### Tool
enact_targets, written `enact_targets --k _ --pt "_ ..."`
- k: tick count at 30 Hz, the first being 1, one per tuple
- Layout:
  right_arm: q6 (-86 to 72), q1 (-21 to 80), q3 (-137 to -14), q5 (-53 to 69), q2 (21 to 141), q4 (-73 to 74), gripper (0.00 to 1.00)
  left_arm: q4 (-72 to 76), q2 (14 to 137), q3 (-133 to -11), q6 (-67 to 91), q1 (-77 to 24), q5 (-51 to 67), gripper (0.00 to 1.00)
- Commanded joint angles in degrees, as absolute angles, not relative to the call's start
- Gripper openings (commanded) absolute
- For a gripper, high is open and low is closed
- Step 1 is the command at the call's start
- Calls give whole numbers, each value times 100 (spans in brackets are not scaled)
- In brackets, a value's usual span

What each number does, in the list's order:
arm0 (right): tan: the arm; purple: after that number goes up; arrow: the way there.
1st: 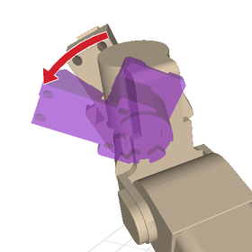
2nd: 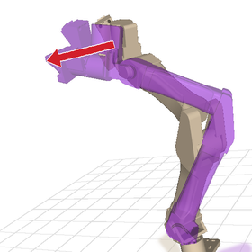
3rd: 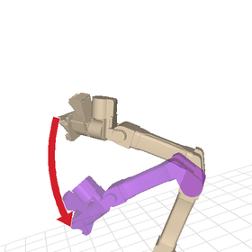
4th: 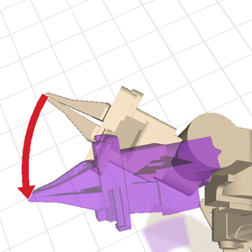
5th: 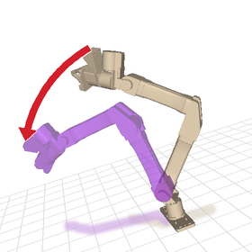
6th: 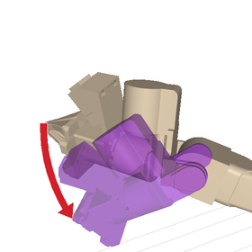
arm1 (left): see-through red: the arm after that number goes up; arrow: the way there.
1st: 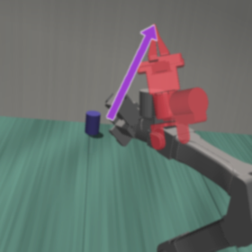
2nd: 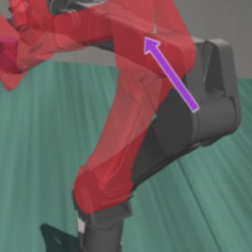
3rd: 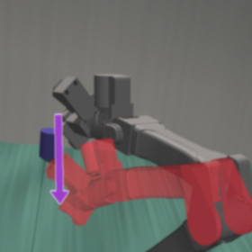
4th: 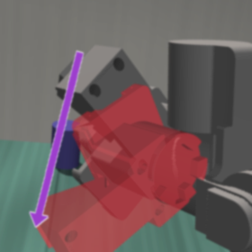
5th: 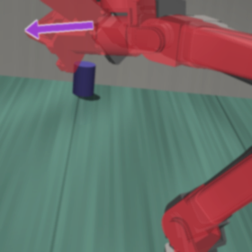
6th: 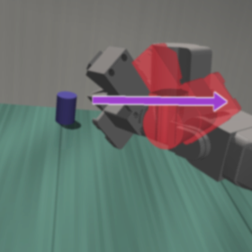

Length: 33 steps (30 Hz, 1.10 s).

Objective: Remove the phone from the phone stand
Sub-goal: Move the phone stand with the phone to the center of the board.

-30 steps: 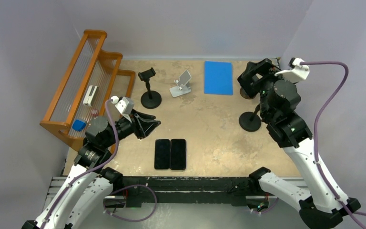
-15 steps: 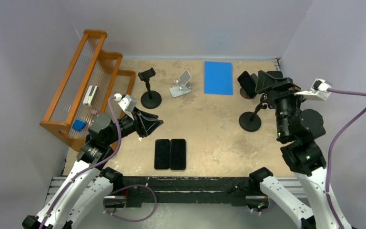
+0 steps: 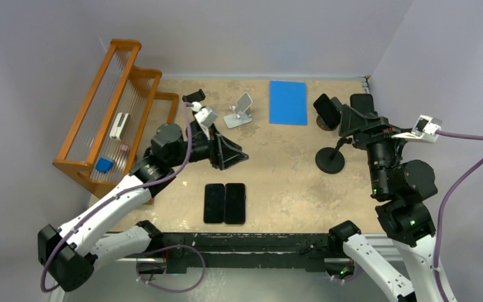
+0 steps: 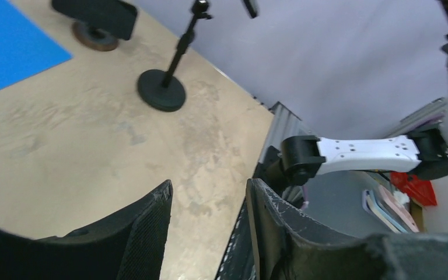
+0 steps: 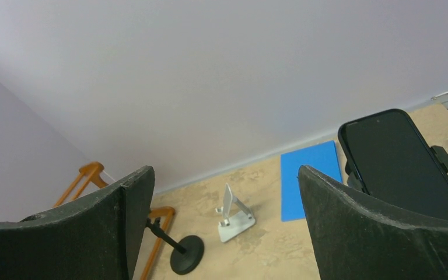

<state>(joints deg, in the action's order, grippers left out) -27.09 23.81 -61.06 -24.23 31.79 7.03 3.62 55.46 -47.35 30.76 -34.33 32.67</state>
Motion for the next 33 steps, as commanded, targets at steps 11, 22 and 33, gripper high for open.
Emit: enact_targets --k 11,22,33 --pt "-2534 2364 -5740 -2039 2464 605 94 1943 7464 -6575 3019 -4385 2701 71" --pt "-2530 2383 -5801 -2040 2216 737 93 3435 9469 -7871 3634 -4776 3494 74" --pt "-2678 2418 -5836 -2020 2184 768 93 3701 11369 -9491 3693 -5376 3210 74"
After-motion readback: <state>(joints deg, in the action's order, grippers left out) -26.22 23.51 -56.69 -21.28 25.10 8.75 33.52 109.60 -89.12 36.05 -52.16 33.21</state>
